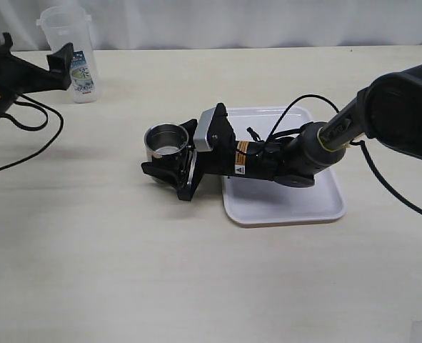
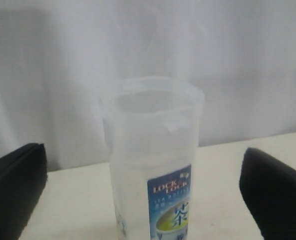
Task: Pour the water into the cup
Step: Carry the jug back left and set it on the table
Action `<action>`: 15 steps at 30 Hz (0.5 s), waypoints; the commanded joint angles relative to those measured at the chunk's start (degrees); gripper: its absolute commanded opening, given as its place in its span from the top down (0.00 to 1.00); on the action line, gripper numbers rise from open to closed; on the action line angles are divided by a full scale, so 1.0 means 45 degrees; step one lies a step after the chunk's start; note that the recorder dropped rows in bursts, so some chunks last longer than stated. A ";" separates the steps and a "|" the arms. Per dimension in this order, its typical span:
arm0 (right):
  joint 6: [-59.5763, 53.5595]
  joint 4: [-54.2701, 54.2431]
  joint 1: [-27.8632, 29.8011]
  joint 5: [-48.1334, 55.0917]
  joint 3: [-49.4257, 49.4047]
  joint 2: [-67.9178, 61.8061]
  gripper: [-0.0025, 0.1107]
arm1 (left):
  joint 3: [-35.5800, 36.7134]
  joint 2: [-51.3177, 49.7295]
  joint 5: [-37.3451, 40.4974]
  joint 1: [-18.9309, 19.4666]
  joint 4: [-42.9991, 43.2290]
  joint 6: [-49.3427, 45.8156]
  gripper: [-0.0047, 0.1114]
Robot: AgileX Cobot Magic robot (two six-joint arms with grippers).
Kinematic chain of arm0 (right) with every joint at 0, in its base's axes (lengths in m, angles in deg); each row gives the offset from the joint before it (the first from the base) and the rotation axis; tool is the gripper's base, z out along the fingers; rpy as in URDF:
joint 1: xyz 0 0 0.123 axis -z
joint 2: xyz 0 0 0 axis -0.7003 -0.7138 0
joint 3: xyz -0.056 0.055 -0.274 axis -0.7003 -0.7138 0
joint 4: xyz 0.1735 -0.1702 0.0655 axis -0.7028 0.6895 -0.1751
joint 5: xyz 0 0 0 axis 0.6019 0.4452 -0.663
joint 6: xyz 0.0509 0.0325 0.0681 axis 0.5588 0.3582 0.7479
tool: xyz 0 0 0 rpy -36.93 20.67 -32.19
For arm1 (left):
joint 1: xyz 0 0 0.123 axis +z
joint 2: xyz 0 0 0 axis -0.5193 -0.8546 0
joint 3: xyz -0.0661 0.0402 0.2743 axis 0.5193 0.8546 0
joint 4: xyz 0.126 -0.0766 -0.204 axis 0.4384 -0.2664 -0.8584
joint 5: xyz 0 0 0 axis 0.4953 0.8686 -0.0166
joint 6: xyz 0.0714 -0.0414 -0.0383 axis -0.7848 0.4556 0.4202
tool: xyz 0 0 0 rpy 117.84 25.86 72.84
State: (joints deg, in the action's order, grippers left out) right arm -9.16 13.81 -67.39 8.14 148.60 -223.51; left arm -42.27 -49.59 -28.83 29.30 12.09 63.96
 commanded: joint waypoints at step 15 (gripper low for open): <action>0.0007 -0.0028 0.0046 0.0322 0.0007 0.0056 0.94 | 0.1686 0.2919 -0.0043 -0.0005 0.0025 0.0695 0.12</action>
State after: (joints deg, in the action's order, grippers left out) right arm -9.16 13.70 -67.39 8.40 148.60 -223.51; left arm -36.26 -39.05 -28.84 29.30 12.02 66.42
